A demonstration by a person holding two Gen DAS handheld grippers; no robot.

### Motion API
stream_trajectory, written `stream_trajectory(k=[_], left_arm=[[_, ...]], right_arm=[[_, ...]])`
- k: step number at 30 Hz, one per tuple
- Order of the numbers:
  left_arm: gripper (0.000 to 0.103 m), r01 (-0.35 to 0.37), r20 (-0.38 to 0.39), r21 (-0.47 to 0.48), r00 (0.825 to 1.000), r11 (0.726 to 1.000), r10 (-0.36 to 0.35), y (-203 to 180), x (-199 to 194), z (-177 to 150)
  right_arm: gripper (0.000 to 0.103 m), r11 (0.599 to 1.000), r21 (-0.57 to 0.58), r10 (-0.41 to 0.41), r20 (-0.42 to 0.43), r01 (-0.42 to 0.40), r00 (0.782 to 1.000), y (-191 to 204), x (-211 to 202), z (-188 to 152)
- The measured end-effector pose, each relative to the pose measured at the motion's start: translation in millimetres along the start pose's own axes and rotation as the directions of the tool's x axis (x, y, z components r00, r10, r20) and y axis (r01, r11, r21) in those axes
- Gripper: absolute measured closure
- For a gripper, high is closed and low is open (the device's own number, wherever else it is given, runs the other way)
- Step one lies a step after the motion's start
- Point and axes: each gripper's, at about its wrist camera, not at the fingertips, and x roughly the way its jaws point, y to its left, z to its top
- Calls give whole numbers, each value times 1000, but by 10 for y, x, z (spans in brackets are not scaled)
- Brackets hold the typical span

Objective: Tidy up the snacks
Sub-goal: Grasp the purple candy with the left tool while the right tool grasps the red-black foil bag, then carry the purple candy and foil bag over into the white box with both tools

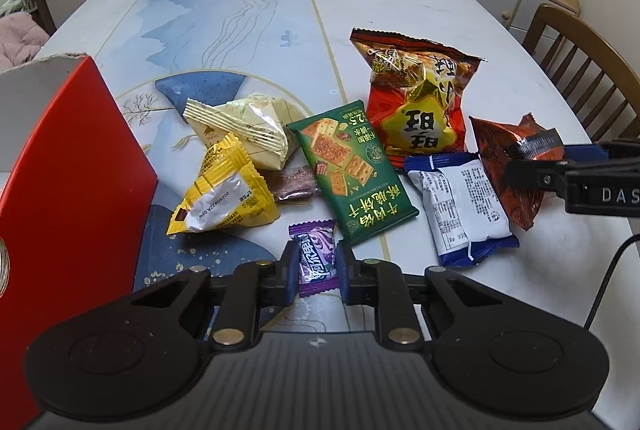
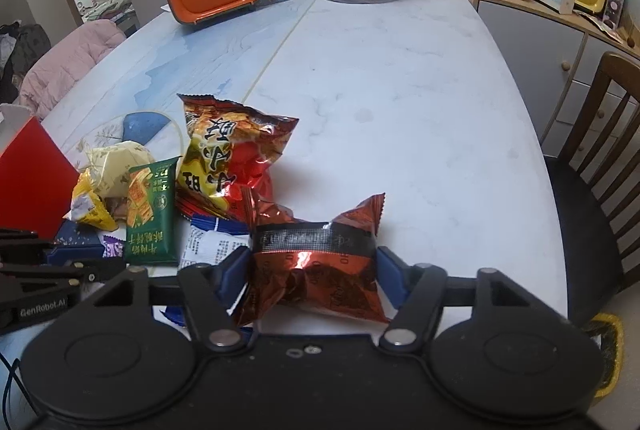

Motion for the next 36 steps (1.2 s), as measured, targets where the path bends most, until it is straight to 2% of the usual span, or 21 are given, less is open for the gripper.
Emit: stream_trajectory(k=[6,20,36], left_arm=[[86,7,7,-22,1000,1000,-7,35,-55,-6],[86,56,55,-56,997,997,-52,43,-593,-47],[86,105,135,-61,986,993,-96,284,-1449,-155]], right_arm=[[47,1000,3,0,9,0,1000,29,-52,-8],[47,1000,-17,-4,55,5,998,218,-614,-93],[47,995,-96,44,138,-31,989,906,-1360,-106]])
